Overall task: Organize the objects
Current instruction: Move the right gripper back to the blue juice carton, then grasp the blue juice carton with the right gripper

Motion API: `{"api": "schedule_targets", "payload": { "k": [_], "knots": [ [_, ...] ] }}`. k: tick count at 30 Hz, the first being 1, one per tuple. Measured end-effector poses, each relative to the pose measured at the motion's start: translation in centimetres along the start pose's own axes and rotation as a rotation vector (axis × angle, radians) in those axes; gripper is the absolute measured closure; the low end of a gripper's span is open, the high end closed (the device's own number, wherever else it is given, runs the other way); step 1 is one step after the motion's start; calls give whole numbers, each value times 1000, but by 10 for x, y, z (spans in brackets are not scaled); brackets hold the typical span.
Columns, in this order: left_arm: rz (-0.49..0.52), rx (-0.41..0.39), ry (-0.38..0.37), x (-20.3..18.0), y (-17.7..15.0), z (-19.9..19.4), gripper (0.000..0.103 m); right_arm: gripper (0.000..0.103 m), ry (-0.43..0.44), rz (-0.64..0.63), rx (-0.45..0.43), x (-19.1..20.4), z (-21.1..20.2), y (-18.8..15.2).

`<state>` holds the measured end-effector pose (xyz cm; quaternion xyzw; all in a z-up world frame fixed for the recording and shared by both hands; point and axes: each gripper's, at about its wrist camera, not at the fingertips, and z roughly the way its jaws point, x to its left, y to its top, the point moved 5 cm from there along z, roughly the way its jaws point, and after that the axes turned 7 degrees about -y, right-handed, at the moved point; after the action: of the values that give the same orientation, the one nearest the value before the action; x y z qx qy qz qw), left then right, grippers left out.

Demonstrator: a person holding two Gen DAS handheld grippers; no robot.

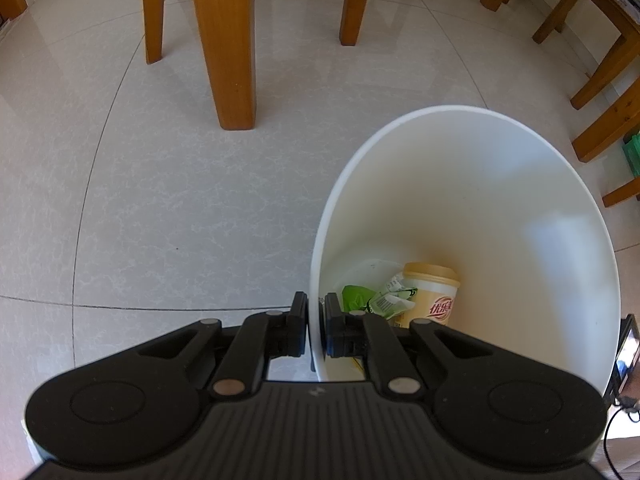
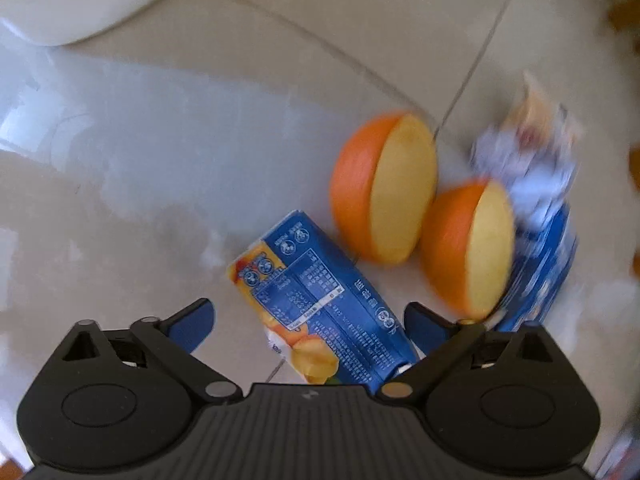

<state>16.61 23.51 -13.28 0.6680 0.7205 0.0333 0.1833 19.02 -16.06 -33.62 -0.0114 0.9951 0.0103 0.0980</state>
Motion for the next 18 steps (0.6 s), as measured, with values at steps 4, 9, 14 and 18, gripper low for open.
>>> {"api": "schedule_targets", "payload": {
  "k": [4,9,14,18],
  "knots": [
    [0,0,-1,0,0,0,96,0,168,56,88,22,-5,-13],
    [0,0,-1,0,0,0,96,3,165,-26,79,52,-9,-14],
    [-2,0,-2,-1,0,0,96,12,29,-348,13,81,-14,-26],
    [-1,0,-2,-1,0,0,96,28,5,-422,10,90,-13,-33]
  ]
}}
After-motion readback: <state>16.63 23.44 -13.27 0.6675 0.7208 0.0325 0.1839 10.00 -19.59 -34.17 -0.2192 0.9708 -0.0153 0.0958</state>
